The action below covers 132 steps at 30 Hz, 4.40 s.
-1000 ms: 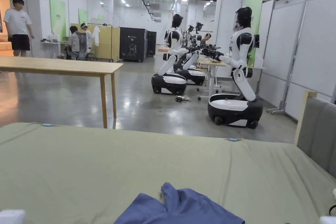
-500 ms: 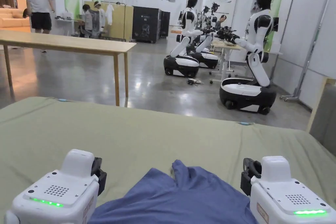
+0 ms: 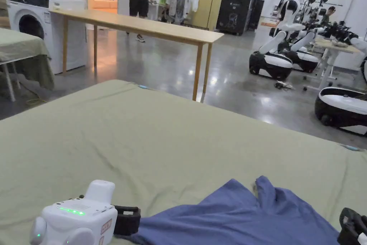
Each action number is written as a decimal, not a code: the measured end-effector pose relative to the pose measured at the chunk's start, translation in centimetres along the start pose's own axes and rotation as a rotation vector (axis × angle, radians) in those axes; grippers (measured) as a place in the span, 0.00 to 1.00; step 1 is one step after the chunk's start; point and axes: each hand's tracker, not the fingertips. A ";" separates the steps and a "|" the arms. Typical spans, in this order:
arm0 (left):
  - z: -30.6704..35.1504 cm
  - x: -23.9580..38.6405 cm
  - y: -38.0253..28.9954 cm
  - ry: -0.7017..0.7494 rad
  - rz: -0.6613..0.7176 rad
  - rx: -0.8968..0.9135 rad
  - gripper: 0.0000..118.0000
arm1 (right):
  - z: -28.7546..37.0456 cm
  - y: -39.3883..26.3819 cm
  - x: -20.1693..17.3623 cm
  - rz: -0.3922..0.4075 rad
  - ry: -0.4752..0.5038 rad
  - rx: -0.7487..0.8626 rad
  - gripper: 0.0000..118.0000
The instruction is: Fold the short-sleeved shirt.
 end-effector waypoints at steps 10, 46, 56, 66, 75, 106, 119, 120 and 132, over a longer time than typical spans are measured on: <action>-9.7 0.3 -1.3 0.041 -0.031 -0.183 0.74 | -4.2 -1.8 0.9 0.001 -0.043 -0.098 0.03; -3.2 5.4 4.2 -0.048 -0.096 -0.047 0.04 | -30.2 -0.7 9.6 0.107 0.104 -0.547 0.05; -0.5 7.6 19.1 -0.109 -0.175 0.158 0.04 | -15.6 18.4 12.6 0.058 0.003 -0.179 0.05; 3.1 12.3 38.7 0.022 -0.237 0.424 0.04 | -8.0 34.8 15.0 0.016 -0.084 0.154 0.05; 6.5 15.4 50.3 0.154 -0.285 0.575 0.04 | -8.0 43.6 14.6 0.005 -0.097 0.297 0.05; 2.7 10.0 22.5 -0.030 -0.155 0.316 0.04 | -0.4 17.0 16.3 0.017 -0.055 0.091 0.05; 3.2 5.4 -6.0 -0.118 -0.192 -0.218 0.04 | 9.5 -13.2 17.0 0.061 -0.023 -0.470 0.05; 3.1 5.3 -6.7 -0.120 -0.190 -0.241 0.04 | 9.4 -14.5 17.1 0.030 -0.039 -0.493 0.05; 13.6 8.2 -4.2 -0.138 -0.230 0.380 0.95 | 17.1 -5.1 11.2 0.072 -0.041 0.003 0.73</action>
